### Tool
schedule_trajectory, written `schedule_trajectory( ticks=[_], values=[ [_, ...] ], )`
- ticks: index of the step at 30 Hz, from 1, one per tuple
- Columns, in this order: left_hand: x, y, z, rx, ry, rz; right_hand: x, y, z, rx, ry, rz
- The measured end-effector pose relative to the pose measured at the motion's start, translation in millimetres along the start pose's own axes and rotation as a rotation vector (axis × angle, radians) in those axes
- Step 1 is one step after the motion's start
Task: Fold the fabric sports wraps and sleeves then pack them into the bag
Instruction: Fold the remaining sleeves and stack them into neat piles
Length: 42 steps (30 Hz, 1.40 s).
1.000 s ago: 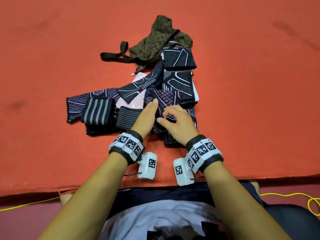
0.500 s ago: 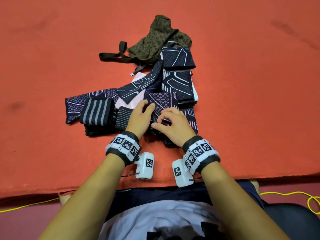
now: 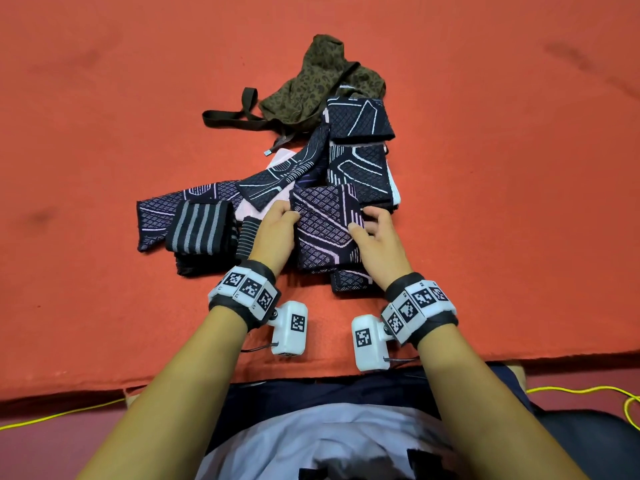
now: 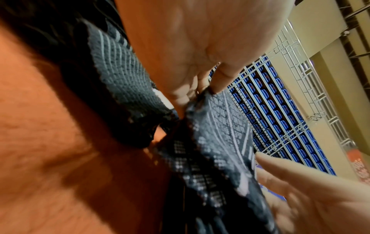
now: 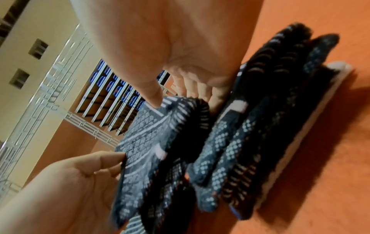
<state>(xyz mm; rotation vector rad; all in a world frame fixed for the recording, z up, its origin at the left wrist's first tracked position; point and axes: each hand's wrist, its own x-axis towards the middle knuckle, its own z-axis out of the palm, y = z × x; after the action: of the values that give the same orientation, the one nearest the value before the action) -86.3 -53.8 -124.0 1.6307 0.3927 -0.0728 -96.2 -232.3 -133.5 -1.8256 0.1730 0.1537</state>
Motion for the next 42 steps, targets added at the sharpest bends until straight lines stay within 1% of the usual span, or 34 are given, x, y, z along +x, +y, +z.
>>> schedule_trajectory(
  ticks=[2, 6, 9, 14, 19, 21, 23, 27, 31, 35, 37, 39, 42],
  values=[
    [-6.2, 9.3, -0.4, -0.027, 0.001, -0.003, 0.4, -0.6, 0.1, 0.046, -0.013, 0.035],
    [-8.5, 11.9, -0.7, -0.081, -0.013, -0.001, -1.9, -7.8, -2.7, 0.241, -0.030, 0.065],
    [-10.5, 15.2, -1.1, -0.075, -0.047, 0.010, -0.7, -8.4, -6.0, 0.252, -0.030, 0.053],
    [-21.2, 17.0, 2.8, -0.142, -0.158, 0.058, -5.3, -14.0, -9.8, 0.347, -0.096, 0.084],
    [-26.8, 26.8, 4.1, -0.164, -0.221, 0.142, -9.8, -18.2, -12.6, 0.466, -0.096, 0.107],
    [-26.1, 26.7, 5.0, -0.194, -0.242, 0.155, -11.1, -20.5, -15.1, 0.500, -0.100, 0.118],
    [-25.2, 26.9, 7.7, -0.200, -0.243, 0.146, -11.5, -22.9, -18.1, 0.499, -0.098, 0.112],
    [-24.6, 27.7, 16.2, -0.158, -0.202, 0.119, -10.1, -24.3, -21.6, 0.509, -0.076, 0.110],
    [-18.6, 24.5, 19.5, -0.115, -0.193, 0.146, -8.6, -26.1, -26.1, 0.455, -0.059, 0.114],
    [-15.7, 20.7, 21.2, -0.078, -0.179, 0.174, -4.6, -25.7, -32.2, 0.284, -0.032, 0.125],
    [-15.9, 18.4, 23.0, -0.031, -0.171, 0.195, -2.0, -24.7, -34.3, 0.197, 0.001, 0.127],
    [-15.5, 16.3, 24.7, 0.001, -0.168, 0.202, 1.7, -22.1, -36.8, 0.146, 0.008, 0.140],
    [-12.9, 13.5, 27.9, 0.117, -0.152, 0.241, 6.7, -19.2, -41.8, 0.061, 0.008, 0.187]
  ],
)
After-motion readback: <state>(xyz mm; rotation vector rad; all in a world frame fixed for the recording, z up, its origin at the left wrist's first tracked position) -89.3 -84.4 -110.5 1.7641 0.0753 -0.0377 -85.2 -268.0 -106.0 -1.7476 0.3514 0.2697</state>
